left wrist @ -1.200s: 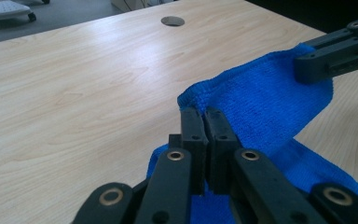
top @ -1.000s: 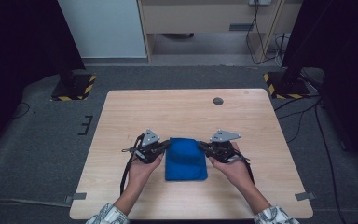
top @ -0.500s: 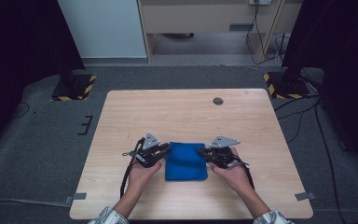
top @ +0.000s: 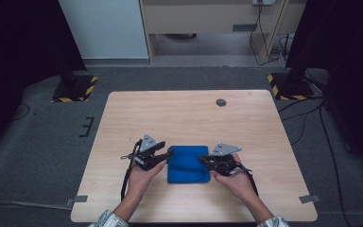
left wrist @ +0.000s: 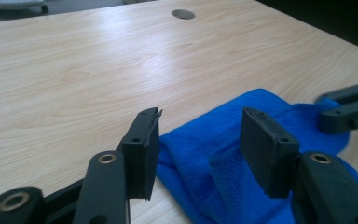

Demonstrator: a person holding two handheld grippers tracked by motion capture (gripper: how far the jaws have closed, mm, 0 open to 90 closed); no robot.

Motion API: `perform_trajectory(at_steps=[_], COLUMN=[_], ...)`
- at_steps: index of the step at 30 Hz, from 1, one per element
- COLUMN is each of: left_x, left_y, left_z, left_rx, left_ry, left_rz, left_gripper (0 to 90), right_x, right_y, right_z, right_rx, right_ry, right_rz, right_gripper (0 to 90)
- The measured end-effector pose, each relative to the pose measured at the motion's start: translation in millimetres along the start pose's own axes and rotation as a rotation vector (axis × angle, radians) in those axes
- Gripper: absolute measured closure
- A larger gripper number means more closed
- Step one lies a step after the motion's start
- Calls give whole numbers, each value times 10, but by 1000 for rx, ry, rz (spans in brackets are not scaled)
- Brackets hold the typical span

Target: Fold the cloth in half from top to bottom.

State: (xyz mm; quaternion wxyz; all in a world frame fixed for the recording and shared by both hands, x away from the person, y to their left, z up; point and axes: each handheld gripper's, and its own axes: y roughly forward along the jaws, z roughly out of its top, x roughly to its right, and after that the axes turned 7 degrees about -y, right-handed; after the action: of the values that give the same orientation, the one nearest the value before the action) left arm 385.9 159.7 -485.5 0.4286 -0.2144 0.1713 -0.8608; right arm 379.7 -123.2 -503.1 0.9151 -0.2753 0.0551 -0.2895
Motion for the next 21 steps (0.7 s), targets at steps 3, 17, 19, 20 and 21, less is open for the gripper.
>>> perform_trajectory(at_steps=[3,17,19,20,21], left_x=[-73,-34,-21,-21,-2], left_y=[-11,82,80,80,63], left_z=[1,-89,-115,-115,-121], left_rx=[25,-48,-61,-61,-60], left_ry=[-23,29,32,32,33], left_rz=[30,51,52,52,54], left_gripper=[469,449,451,450,450], right_x=[-27,-71,-82,-82,-90], right_y=[10,-48,-66,-66,-85], right_z=[-15,-103,-105,-105,-102], right_rx=[-11,-45,-50,-50,-54], right_ry=[-13,-24,-22,-22,-20], right_rz=[3,12,16,16,14], right_gripper=[817,736,694,694,614])
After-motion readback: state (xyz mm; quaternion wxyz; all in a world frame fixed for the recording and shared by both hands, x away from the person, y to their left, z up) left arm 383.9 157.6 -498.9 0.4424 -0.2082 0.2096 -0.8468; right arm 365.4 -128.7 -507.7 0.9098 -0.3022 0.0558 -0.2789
